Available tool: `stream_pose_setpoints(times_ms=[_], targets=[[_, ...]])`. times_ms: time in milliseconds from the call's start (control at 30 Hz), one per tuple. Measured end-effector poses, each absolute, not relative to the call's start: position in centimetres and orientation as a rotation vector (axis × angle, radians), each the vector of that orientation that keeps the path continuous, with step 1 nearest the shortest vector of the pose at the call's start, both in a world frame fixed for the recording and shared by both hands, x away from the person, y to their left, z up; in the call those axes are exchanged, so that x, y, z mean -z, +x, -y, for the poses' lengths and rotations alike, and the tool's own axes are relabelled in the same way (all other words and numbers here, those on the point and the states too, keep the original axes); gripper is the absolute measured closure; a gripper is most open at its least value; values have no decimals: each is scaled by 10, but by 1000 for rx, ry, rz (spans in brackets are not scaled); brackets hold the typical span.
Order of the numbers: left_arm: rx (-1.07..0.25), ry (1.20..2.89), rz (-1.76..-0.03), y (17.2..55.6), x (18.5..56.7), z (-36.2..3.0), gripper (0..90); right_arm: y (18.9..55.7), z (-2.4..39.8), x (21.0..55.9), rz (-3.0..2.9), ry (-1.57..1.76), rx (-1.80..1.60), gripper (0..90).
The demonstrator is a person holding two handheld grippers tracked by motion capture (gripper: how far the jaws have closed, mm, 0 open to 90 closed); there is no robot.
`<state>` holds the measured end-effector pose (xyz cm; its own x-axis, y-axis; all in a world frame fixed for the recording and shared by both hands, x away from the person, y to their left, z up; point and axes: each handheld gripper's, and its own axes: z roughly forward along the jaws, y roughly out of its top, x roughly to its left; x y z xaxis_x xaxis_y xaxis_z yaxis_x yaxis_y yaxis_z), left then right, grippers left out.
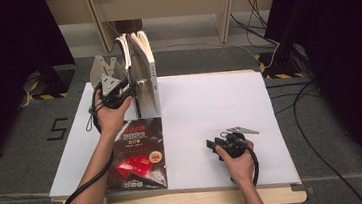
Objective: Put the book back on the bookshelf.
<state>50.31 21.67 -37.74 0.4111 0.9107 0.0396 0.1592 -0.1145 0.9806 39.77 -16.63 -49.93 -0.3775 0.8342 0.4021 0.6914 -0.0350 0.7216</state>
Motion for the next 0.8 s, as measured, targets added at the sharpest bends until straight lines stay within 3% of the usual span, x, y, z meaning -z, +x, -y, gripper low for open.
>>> stream_pose_setpoints(times_ms=[800], targets=[[-894,1708,-947,515,360,-226,721,398,171,500,-2053,1665,-1380,551]])
